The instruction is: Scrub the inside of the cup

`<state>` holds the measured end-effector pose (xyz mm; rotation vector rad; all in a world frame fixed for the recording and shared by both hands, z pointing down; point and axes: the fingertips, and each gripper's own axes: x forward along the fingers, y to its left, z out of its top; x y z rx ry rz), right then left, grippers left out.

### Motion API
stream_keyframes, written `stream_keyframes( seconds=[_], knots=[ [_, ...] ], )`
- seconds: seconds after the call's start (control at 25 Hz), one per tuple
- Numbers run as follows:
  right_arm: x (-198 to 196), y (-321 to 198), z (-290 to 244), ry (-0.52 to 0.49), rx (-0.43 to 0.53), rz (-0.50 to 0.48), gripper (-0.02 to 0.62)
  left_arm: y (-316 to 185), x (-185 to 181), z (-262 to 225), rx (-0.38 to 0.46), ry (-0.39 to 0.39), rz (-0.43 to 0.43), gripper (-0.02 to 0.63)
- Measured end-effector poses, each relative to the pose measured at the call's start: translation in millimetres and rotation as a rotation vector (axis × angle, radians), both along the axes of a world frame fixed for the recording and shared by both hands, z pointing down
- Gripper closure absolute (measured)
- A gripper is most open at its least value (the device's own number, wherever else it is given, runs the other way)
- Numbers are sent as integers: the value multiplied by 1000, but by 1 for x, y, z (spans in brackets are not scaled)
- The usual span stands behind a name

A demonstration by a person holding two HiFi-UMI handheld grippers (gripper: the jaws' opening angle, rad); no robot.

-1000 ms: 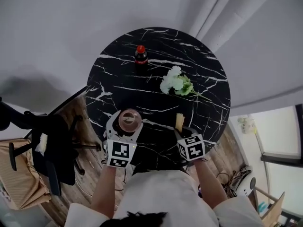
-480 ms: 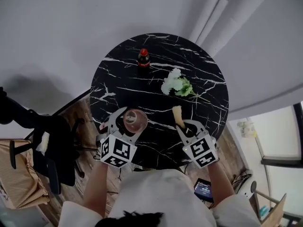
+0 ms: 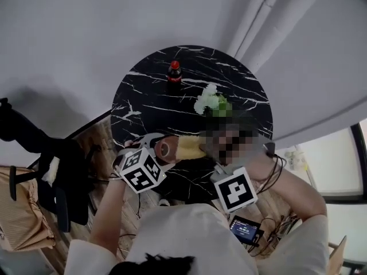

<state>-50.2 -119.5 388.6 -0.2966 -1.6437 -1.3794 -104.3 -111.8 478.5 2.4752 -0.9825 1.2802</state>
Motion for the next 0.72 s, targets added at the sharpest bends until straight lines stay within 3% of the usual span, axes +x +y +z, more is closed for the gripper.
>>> stream_keyframes(
  seconds=[0.16,0.28,0.48,0.72],
  knots=[
    [6,7,11,181,90,-123,538,8,18,-15,-93,78,102,247],
    [8,8,7,259,179,-216,537,10,23,-23,-147,102,150,247],
    [7,13,6,344,281,-351,538,27,34,-24,-249,58,290,247],
    [14,20,26,493,381,-456,538,29,42,-23,-283,-35,403,249]
  ],
)
